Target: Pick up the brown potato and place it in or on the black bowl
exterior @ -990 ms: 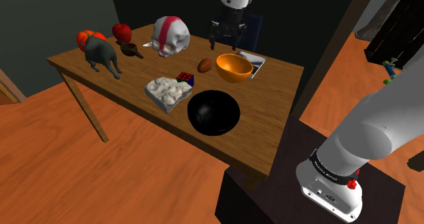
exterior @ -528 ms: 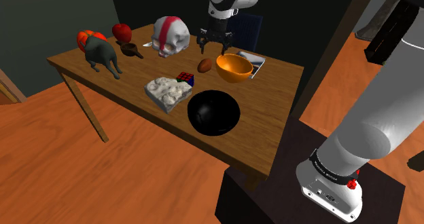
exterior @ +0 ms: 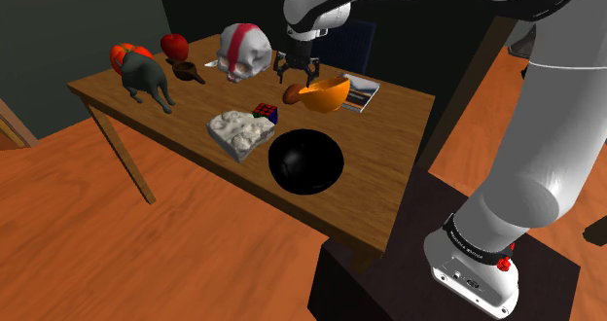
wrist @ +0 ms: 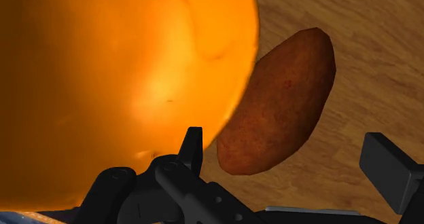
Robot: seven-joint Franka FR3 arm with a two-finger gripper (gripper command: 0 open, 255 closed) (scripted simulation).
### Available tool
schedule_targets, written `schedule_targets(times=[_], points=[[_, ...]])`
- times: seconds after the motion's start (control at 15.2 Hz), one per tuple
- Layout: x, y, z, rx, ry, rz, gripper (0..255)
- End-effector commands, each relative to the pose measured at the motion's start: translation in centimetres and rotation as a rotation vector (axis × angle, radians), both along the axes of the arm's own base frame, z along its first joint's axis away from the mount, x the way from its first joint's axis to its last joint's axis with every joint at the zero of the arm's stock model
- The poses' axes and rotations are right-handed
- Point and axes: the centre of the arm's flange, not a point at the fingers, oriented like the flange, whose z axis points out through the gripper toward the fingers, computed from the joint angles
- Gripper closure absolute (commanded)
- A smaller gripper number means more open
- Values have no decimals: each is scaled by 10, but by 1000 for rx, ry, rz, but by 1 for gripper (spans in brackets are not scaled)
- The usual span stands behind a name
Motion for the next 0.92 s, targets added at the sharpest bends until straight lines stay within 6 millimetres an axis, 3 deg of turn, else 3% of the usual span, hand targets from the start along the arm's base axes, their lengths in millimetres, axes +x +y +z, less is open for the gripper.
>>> schedule_targets(times=[0.0,0.26,0.79,0.86], points=[[0,0,-15,0,9,-4,0],[1,1,-33,0,9,-4,0],[1,1,-33,0,9,-4,0],[1,1,-34,1,9,-4,255]])
